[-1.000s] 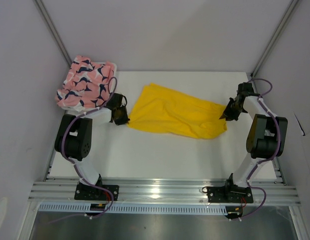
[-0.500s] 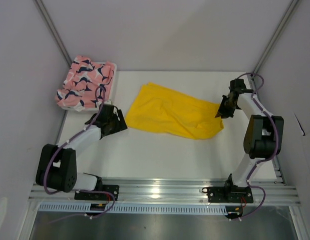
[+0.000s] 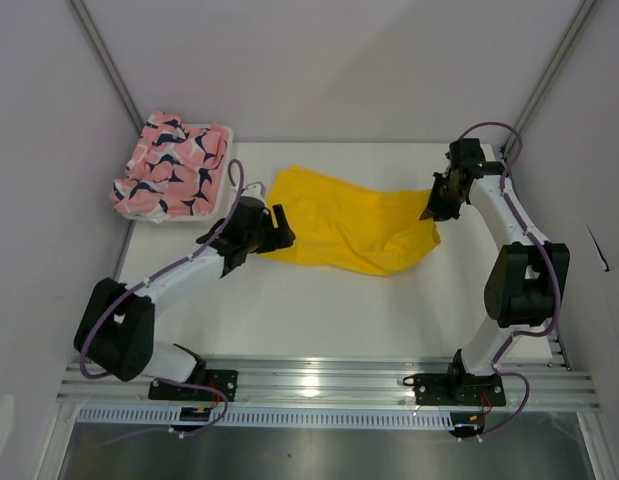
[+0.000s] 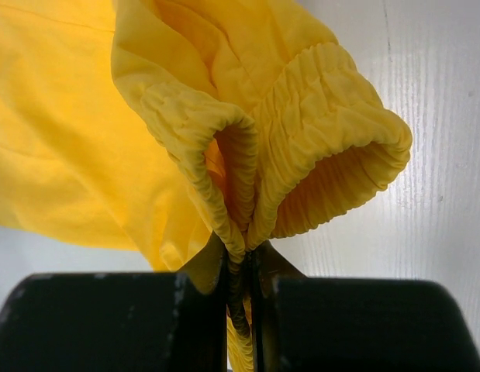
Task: Fold and stack the shorts
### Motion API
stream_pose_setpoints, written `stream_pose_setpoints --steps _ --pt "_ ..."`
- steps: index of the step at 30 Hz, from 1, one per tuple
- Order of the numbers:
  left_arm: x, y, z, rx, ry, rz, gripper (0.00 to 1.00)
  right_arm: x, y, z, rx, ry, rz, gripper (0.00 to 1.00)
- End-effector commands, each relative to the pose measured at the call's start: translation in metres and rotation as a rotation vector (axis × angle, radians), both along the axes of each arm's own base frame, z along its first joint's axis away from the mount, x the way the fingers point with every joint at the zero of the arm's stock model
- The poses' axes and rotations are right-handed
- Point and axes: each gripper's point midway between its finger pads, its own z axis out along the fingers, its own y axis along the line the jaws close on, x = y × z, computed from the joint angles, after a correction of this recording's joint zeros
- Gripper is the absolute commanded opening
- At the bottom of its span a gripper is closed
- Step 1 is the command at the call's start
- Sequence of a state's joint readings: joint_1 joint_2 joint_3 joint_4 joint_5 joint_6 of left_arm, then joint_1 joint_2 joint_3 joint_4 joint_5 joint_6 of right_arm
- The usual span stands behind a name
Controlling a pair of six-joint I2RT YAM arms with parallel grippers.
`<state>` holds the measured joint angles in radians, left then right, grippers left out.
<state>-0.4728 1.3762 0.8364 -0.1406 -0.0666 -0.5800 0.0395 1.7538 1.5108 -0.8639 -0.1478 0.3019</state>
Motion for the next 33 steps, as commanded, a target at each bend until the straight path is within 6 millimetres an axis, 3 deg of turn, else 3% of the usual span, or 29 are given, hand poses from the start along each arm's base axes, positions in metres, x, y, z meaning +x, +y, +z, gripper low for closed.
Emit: stream_pose_setpoints --steps 1,2,5,6,7,8,9,10,12,15,18,22,25,26,28,30,33 --pt "0.034 -0.050 0.042 -0.156 -0.136 -0.036 0.76 -0.005 0.008 0.031 0.012 -0.056 0.031 0.00" --pt "0.036 -0.067 0.037 -0.183 -0.122 -0.049 0.75 -0.008 0.009 0.028 0.012 -0.047 0.036 0.00" --pt "0.049 -0.103 0.044 -0.270 -0.152 -0.087 0.70 -0.011 0.014 0.024 0.009 -0.041 0.050 0.00" --pt "0.052 -0.111 0.022 -0.256 -0.113 -0.089 0.67 -0.011 0.015 0.022 0.007 -0.041 0.056 0.00" --pt "0.062 -0.125 0.034 -0.281 -0.137 -0.097 0.66 -0.012 0.018 0.019 0.004 -0.034 0.066 0.00" --pt "0.062 -0.137 0.029 -0.280 -0.131 -0.115 0.65 -0.013 0.019 0.018 0.001 -0.032 0.071 0.00" --pt "0.065 -0.144 0.005 -0.252 -0.096 -0.118 0.63 -0.014 0.020 0.014 -0.002 -0.025 0.076 0.00" --pt "0.077 -0.158 0.020 -0.271 -0.128 -0.129 0.61 -0.015 0.021 0.012 -0.001 -0.018 0.078 0.00" --pt "0.080 -0.176 0.001 -0.260 -0.096 -0.152 0.47 -0.016 0.022 0.010 0.005 -0.016 0.081 0.00" --pt "0.083 -0.195 -0.002 -0.298 -0.090 -0.182 0.29 -0.016 0.023 0.010 0.010 -0.019 0.082 0.00" --pt "0.086 -0.203 -0.015 -0.301 -0.074 -0.186 0.11 -0.014 0.024 0.012 0.016 -0.027 0.081 0.00" --pt "0.090 -0.204 -0.036 -0.268 -0.033 -0.171 0.00 -0.014 0.027 0.012 0.026 -0.027 0.083 0.00" --pt "0.087 -0.201 -0.052 -0.264 0.005 -0.141 0.00 -0.017 0.028 0.009 0.032 -0.020 0.077 0.00" --pt "0.079 -0.197 -0.066 -0.263 0.034 -0.130 0.00 -0.017 0.029 0.009 0.036 -0.021 0.077 0.00" --pt "0.071 -0.199 -0.073 -0.309 0.034 -0.115 0.00 -0.019 0.032 0.010 0.048 -0.020 0.075 0.00" --pt "0.059 -0.189 -0.087 -0.300 0.041 -0.071 0.00 -0.021 0.036 0.017 0.072 -0.028 0.072 0.00" --pt "0.053 -0.185 -0.086 -0.301 0.000 -0.042 0.00 -0.026 0.042 0.031 0.110 -0.034 0.067 0.00"
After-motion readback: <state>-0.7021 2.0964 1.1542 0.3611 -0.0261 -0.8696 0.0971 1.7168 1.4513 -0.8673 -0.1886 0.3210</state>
